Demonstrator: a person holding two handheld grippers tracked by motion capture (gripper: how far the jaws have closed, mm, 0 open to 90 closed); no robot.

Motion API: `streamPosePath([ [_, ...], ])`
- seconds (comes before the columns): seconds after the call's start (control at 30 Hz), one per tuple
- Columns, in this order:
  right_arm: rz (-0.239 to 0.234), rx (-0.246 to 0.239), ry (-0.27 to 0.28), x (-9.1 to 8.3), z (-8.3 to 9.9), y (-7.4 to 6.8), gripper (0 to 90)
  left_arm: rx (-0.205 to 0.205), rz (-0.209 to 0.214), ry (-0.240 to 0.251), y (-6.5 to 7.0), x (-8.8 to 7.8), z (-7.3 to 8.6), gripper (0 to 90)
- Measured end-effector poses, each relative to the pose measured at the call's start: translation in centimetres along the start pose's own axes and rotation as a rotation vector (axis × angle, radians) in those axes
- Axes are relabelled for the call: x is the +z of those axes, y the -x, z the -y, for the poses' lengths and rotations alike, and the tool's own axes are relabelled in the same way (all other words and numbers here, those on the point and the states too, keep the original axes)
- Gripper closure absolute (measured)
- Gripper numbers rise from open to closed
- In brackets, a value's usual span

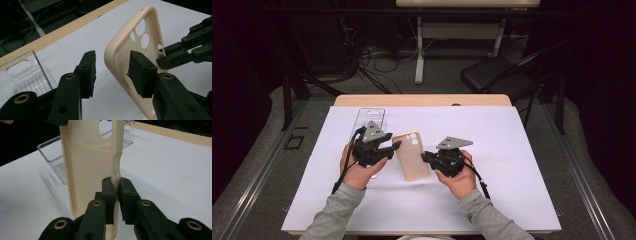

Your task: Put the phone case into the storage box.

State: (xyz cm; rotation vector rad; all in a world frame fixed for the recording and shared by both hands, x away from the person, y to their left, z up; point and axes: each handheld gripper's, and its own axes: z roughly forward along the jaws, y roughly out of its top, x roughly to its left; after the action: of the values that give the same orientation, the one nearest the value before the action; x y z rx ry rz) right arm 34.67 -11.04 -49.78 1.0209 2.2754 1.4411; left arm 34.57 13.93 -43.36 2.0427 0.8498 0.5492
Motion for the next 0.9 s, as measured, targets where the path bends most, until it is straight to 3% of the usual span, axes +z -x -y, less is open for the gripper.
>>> streamPosePath([
  [0.1, 0.000, -0.004, -0.001, 0.06, 0.03, -0.04, 83.0, -0.014, 0.004, 0.001, -0.02, -0.09, 0.01, 60.9],
  [0.9, -0.004, -0.015, -0.013, 0.31, 0.23, -0.43, 83.0, -0.006, -0.039, -0.015, 0.25, -0.22, 0.04, 73.5],
])
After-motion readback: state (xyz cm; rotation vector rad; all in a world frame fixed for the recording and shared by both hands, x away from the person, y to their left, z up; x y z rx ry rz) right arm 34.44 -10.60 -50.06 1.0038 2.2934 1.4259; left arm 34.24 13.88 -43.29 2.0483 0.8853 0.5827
